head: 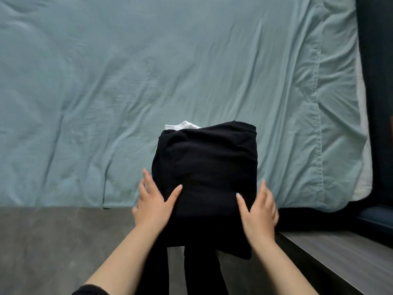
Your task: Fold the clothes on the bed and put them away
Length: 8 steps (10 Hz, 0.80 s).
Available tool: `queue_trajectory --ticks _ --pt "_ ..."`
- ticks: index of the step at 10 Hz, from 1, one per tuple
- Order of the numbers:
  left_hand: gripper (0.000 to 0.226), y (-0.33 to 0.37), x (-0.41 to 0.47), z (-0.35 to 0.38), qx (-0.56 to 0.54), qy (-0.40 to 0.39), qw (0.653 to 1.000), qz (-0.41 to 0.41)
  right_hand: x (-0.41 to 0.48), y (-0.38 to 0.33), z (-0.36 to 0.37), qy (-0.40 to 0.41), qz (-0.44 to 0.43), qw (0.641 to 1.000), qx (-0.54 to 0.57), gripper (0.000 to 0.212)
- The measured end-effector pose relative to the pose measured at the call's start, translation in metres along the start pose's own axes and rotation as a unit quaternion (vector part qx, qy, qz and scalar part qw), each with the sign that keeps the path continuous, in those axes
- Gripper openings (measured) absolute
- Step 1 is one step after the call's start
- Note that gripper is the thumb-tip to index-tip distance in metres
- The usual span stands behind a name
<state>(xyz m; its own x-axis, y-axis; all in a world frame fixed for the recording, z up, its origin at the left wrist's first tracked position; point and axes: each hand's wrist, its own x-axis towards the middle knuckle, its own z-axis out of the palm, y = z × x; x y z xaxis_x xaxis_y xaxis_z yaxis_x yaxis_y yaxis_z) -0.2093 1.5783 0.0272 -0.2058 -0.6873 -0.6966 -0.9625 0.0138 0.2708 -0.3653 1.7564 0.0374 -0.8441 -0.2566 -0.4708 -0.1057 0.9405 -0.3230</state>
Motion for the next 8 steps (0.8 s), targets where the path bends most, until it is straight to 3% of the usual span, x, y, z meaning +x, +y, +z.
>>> queue_trajectory --ticks 1,2,3,4,5,6,8 --pt "0.086 0.036 0.001 0.010 0.110 0.193 0.933 0.284 0.018 -0.041 0.009 0.084 -0.242 0.961 -0.108 0.064" --pt "0.069 0.044 0.029 0.019 0.262 0.085 0.894 0.354 0.047 -0.045 0.023 -0.038 -0.304 0.918 -0.252 0.059" --pt "0.068 0.033 0.051 0.024 0.272 0.014 0.915 0.299 0.061 -0.030 0.029 -0.063 -0.218 0.935 -0.272 0.059" --pt "0.091 0.021 0.036 0.019 0.230 0.003 0.918 0.324 0.031 -0.018 0.027 -0.038 -0.249 0.938 -0.239 0.068" --pt "0.122 -0.012 0.018 -0.001 0.343 -0.051 0.871 0.348 -0.001 0.021 0.011 -0.118 -0.276 0.897 -0.326 0.082" --pt "0.127 -0.023 0.004 -0.023 0.415 -0.050 0.844 0.335 -0.008 0.043 -0.016 -0.146 -0.218 0.892 -0.369 0.084" --pt "0.079 0.012 -0.041 -0.086 0.341 0.000 0.899 0.275 -0.021 -0.024 -0.081 -0.048 -0.260 0.916 -0.300 0.033"
